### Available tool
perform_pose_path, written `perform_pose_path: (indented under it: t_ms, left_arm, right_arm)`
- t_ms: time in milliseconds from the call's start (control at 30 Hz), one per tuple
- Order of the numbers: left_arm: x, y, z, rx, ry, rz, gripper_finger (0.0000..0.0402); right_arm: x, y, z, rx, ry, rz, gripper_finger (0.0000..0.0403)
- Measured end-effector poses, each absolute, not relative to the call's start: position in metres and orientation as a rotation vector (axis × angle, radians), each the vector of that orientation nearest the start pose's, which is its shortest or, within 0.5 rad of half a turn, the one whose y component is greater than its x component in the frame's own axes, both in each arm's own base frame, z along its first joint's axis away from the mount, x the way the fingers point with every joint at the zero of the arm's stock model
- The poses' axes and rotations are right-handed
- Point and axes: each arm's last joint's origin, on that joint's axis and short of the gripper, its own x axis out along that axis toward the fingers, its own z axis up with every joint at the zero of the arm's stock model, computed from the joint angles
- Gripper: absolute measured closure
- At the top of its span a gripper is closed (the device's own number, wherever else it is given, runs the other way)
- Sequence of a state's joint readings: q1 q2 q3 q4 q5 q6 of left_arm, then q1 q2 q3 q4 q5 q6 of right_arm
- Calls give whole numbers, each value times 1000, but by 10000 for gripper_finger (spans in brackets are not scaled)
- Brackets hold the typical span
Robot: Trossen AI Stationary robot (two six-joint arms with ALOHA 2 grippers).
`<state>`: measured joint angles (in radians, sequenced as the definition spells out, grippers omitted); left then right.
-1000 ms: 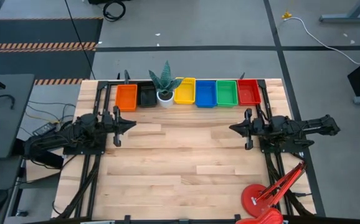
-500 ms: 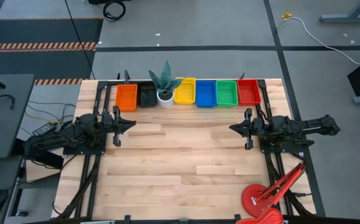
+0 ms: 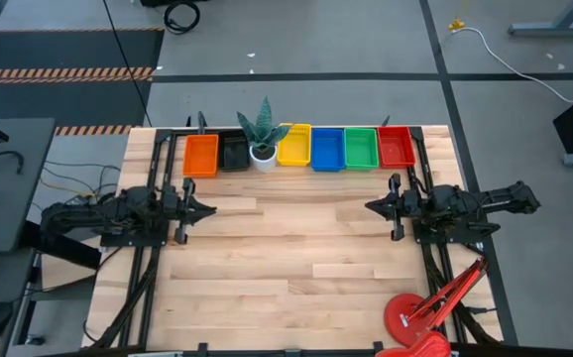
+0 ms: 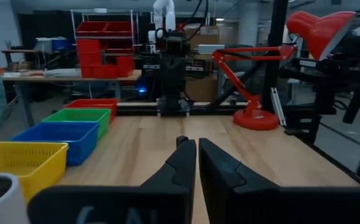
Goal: Stack baskets by color
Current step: Return to home position
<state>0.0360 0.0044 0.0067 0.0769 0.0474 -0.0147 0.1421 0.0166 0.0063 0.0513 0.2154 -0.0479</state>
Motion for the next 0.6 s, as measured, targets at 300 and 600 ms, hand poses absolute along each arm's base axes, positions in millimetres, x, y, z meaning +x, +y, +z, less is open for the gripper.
perform_pose_path:
  t_ms: [300,600]
  left_arm:
    - [97,2,173,-12,-79,-14,369]
    - [97,2,173,-12,-78,-14,373]
  right_arm:
    - [97,8,169,-41,-38,-73,389]
    - [97,8,169,-47,-38,-74,389]
